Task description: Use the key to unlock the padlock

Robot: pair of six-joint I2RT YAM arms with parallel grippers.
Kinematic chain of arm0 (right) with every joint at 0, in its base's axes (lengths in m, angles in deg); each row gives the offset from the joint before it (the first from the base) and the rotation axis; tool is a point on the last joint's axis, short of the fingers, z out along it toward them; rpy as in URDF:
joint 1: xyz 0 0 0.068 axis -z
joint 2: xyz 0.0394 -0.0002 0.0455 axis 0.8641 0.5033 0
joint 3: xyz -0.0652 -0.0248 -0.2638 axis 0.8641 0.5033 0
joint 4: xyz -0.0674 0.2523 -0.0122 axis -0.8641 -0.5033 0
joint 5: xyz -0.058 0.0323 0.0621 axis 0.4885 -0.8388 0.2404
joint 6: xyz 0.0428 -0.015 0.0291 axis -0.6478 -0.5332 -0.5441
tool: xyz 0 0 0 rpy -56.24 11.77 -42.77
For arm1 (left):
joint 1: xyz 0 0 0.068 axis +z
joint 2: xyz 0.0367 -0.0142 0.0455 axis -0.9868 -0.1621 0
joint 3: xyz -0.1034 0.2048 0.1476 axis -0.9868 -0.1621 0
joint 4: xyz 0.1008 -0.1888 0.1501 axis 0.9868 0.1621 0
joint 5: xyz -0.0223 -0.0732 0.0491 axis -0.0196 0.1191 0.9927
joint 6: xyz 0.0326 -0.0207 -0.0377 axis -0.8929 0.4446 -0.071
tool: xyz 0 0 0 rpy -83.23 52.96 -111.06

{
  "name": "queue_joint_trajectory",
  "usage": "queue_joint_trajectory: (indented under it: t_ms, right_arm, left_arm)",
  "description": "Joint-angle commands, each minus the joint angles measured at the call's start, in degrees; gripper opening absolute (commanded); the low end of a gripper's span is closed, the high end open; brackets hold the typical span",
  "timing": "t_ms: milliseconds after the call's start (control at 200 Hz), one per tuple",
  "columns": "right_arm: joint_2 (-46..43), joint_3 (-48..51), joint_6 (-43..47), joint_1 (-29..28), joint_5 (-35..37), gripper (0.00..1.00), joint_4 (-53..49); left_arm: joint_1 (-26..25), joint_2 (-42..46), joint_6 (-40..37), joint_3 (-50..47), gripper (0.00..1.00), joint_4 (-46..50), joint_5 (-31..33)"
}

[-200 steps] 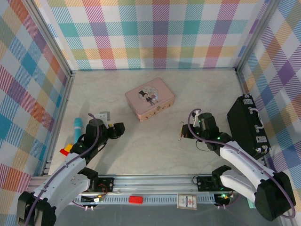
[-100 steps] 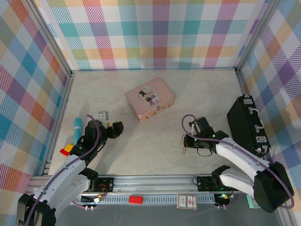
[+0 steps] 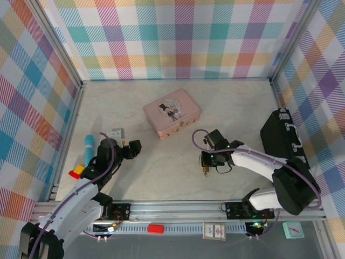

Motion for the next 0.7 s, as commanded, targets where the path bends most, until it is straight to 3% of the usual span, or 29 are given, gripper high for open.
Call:
queue_joint_trajectory:
  t_ms: [0, 385, 510, 695]
  right_arm:
    - [1.85, -2.51, 1.83, -0.6, 0.3, 0.0, 1.02]
    - [5.39, -3.8, 2.39, -1.56, -0.6, 0.0, 2.71]
    - [4.07, -3.83, 3.62, -1.61, 0.22, 0.18, 2.08]
    - [-0.15, -6.81, 7.57, -1.61, 4.74, 0.35, -2.51]
  left_arm:
    - [0.23, 1.1, -0.56, -0.43, 0.75, -1.03, 0.71]
    - [0.23, -0.9, -0.25, 0.37, 0.76, -0.39, 0.48]
    - [0.23, -1.47, -0.12, 0.79, 0.77, -0.52, 0.58]
    - [0.23, -1.83, 0.63, 2.19, 0.79, 1.01, 3.79]
